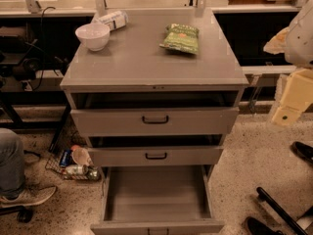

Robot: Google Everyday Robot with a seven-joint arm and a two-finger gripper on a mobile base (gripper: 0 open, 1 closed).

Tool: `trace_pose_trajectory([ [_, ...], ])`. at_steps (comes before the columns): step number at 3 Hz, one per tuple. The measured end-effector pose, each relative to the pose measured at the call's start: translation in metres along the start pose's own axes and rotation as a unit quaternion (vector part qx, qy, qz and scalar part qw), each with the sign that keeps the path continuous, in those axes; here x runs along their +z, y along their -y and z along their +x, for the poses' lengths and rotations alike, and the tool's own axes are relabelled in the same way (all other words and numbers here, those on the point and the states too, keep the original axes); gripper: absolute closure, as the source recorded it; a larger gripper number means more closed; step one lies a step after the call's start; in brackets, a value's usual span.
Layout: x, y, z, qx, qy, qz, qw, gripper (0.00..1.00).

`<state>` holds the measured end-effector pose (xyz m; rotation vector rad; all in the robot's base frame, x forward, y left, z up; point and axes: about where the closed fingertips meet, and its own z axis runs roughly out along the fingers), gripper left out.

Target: Close bottom drawer

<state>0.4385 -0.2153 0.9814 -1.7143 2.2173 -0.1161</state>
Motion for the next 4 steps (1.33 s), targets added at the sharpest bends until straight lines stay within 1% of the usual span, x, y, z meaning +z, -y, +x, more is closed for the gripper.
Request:
trace_pose_trajectory([
  [1, 0.0, 0.0, 0.0, 0.0, 0.0, 0.0, 1.0, 0.0],
  [2, 0.031, -0.018, 0.005, 0.017, -0.006, -0.028, 0.9994, 0.0],
  [3, 0.031, -0.018, 0.005, 0.017, -0.006, -0.028, 0.9994, 0.0],
  [4, 0.059, -0.028, 0.017, 0.062, -0.018, -0.035, 0.9973, 0.0],
])
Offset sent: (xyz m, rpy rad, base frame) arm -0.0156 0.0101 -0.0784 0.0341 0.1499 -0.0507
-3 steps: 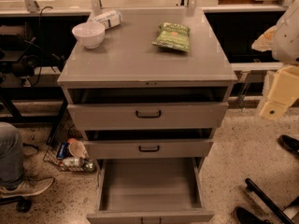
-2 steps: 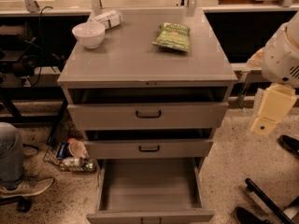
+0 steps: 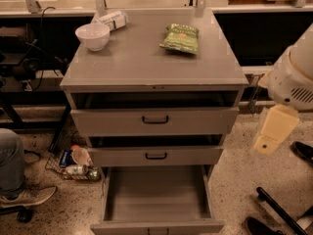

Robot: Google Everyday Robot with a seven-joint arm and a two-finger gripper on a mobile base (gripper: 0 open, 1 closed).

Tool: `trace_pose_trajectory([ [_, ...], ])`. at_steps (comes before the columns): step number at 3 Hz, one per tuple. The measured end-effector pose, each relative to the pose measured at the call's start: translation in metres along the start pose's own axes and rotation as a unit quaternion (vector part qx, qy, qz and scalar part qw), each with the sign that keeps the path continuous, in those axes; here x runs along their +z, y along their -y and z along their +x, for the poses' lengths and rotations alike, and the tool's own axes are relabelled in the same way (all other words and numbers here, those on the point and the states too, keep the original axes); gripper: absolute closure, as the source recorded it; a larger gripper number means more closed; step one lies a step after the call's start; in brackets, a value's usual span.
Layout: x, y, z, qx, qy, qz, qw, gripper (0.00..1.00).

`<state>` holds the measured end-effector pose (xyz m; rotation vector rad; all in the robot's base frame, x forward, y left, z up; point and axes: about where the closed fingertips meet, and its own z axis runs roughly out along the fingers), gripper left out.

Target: Close bottom drawer

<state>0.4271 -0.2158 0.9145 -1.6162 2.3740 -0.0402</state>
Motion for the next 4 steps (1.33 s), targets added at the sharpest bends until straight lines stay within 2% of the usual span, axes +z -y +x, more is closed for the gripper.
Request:
trace_pose_trajectory([
  [1, 0.074, -0.022, 0.013, 0.067, -0.004, -0.032, 0.9973, 0.0],
  [2, 0.161, -0.055, 0.02, 0.097, -0.004, -0.086, 0.9915, 0.0],
  [3, 0.242, -0.085, 0.029, 0.128, -0.013, -0.137, 0.9821, 0.0],
  [4, 0.242, -0.085, 0.029, 0.128, -0.013, -0.137, 0.9821, 0.0],
])
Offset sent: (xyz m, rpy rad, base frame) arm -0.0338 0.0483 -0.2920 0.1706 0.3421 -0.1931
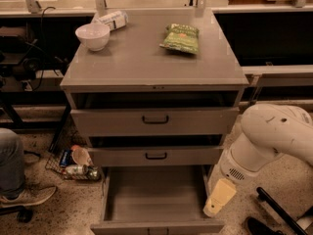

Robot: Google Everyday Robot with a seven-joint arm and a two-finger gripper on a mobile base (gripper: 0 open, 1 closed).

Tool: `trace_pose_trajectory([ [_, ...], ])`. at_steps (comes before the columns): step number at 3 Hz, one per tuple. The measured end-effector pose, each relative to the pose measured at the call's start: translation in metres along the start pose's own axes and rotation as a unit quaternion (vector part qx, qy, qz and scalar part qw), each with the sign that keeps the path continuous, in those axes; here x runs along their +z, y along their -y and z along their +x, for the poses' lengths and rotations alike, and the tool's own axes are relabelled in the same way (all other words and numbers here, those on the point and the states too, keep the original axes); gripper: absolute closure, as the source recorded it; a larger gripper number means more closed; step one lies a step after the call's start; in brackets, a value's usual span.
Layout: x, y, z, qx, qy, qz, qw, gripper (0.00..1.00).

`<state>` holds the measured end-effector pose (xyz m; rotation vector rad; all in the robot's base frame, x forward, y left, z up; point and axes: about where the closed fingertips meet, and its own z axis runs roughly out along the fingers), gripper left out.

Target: Close bottom drawer

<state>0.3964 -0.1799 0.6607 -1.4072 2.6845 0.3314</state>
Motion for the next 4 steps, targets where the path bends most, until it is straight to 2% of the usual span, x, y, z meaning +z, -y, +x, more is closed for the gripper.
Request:
trace_pose_trajectory([
  [1, 0.037, -0.001, 0.013, 0.027, -0.012, -0.023, 0.9993, 0.0],
  [2, 0.108, -0.005, 0.037, 0.068, -0.025, -0.059, 0.9956, 0.0],
  [3, 0.188, -0.014, 0.051, 0.09, -0.02, -0.099, 0.9908, 0.0],
  [4, 0.256, -0.024, 0.054, 0.097, -0.012, -0.128, 0.9869, 0.15],
])
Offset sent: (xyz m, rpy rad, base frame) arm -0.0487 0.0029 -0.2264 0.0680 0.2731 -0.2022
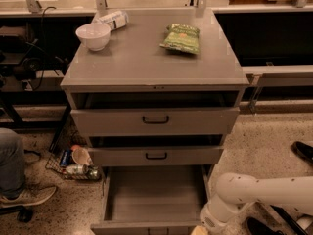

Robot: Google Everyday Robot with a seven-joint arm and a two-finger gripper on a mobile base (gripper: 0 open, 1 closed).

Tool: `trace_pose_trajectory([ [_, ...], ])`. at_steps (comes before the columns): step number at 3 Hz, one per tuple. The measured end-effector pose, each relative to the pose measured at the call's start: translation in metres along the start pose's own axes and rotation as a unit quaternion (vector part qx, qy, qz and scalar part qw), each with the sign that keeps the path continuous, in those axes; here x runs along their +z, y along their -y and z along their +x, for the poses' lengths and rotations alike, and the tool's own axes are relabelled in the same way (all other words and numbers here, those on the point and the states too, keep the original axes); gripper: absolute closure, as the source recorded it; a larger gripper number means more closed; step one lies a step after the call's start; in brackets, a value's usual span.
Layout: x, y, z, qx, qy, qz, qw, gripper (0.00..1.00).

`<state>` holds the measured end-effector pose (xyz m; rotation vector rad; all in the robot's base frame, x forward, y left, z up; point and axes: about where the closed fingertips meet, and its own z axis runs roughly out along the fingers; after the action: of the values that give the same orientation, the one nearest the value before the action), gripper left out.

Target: Close bottom drawer

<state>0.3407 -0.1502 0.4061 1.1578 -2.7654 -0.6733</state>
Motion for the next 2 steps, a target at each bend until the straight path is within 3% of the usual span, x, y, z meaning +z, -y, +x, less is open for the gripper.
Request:
trace_pose_trajectory([
  [1, 0.068, 0.02, -0.002, 0.009, 0.022, 0.002, 0.9997, 0.46],
  [2, 0.097, 0.038, -0.013, 0.018, 0.049, 0.02, 0.9984, 0.69],
])
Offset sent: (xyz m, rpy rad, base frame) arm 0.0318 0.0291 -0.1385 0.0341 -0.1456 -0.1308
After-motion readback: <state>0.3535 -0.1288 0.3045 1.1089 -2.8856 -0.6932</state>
